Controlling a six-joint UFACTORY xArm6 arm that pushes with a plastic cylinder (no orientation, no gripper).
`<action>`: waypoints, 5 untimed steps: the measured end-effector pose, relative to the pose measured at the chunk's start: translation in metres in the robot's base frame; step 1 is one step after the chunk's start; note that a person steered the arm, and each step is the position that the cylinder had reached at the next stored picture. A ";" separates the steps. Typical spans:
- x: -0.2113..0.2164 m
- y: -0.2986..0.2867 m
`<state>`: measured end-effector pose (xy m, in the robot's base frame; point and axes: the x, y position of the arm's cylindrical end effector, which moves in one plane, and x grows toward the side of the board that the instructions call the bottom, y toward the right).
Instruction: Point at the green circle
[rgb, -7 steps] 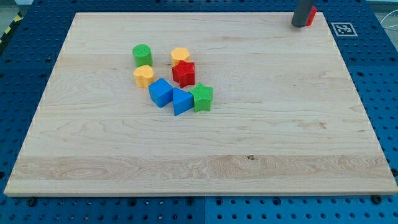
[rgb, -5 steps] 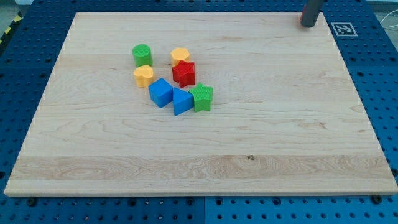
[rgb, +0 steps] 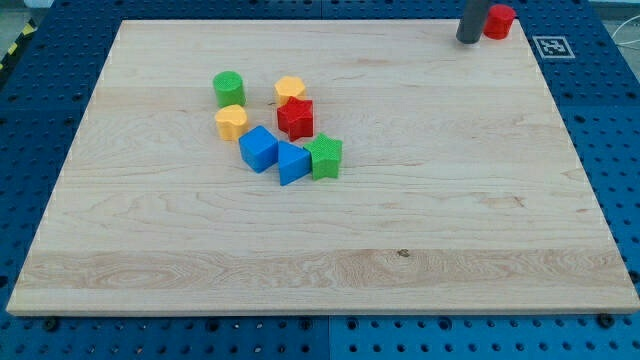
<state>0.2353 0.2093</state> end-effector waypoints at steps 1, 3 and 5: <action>0.002 -0.012; 0.015 -0.054; 0.037 -0.083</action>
<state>0.2721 0.1268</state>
